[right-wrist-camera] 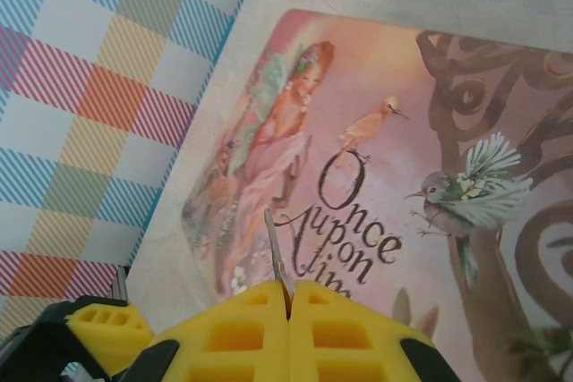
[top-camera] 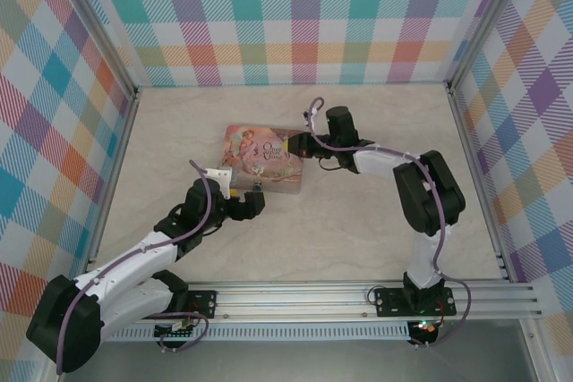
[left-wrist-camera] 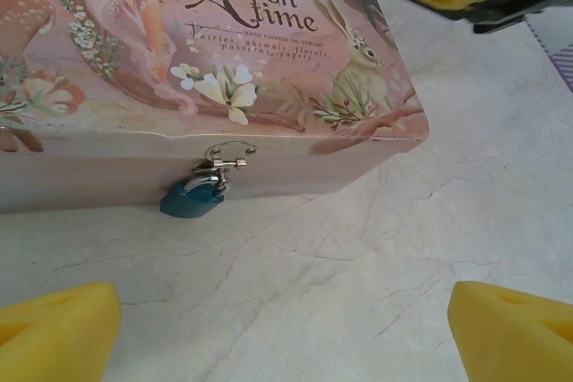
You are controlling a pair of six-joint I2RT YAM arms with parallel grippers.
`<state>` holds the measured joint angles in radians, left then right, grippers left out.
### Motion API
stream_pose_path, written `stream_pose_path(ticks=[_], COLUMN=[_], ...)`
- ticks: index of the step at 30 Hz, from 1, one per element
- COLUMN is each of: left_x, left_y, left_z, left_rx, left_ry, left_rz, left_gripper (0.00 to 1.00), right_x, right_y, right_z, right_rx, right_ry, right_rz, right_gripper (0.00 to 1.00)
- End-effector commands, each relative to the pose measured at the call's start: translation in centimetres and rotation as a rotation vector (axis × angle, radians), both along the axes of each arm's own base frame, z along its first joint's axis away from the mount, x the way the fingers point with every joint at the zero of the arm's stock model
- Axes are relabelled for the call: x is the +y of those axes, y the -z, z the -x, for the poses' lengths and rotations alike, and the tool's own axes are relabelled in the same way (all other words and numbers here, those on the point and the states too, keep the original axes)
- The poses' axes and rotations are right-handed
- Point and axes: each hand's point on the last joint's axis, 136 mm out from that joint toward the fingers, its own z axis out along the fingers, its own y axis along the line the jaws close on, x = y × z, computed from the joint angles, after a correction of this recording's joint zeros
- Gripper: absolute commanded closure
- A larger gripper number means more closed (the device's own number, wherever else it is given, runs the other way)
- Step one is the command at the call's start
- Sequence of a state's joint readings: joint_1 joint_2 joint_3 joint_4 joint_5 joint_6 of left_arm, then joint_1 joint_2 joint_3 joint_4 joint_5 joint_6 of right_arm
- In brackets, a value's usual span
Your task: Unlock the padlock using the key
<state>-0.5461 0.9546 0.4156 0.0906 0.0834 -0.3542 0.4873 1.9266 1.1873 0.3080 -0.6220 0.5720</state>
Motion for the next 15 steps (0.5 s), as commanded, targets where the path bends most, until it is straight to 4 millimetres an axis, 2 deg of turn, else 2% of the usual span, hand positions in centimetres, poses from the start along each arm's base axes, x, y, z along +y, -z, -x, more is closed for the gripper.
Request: stream_pose_path(ticks=[1, 10, 15], left_x=[0.4, 0.5, 0.5], left_y=[-1.1, -0.9, -0.7], left_z=[-0.8, -0.8, -0.8], left_rx=[-0.044, -0.042, -0.041], left_ry=[-0.03, -0.031, -0.031], left_rz=[0.014, 0.006, 0.0], left_gripper=[0.05, 0.05, 0.04], right_x=[1.4, 1.4, 0.6], right_y=[-0.4, 3.0, 5.2], right_z=[0.3, 1.2, 2.2], right_rx=[0.024, 0.138, 0.22], right_ry=[-0.04, -0.02, 0.005], right_rz=[-0.009, 0.036, 0.092], right_gripper=[0.98, 0.97, 0.98])
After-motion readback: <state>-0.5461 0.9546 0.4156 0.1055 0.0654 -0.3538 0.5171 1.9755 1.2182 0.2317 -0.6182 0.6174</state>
